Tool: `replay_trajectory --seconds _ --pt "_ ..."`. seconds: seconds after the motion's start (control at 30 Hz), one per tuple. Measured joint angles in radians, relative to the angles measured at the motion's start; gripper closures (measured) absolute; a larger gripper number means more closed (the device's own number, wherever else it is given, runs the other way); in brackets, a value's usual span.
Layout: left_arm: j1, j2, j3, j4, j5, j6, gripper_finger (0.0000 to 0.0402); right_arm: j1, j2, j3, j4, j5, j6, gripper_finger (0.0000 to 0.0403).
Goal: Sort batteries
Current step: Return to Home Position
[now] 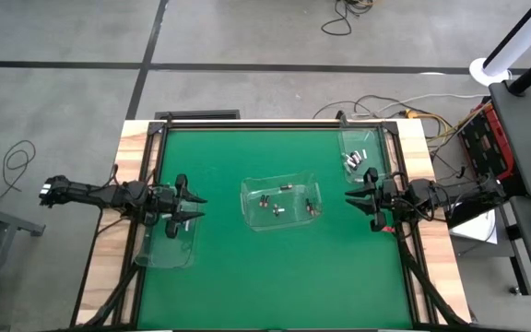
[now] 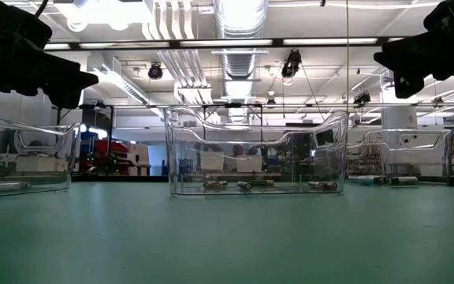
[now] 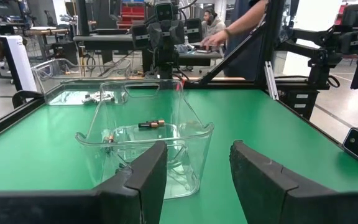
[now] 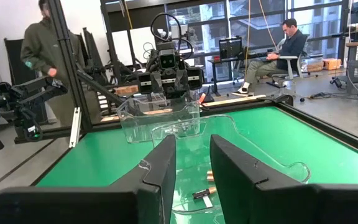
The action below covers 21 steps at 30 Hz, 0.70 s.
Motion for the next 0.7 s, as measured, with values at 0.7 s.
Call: replay_trajectory --seconds 0.7 --pt "0.000 0.000 0.000 0.000 0.000 0.000 0.0246 0.000 0.000 0.000 0.000 0.000 0.000 0.0325"
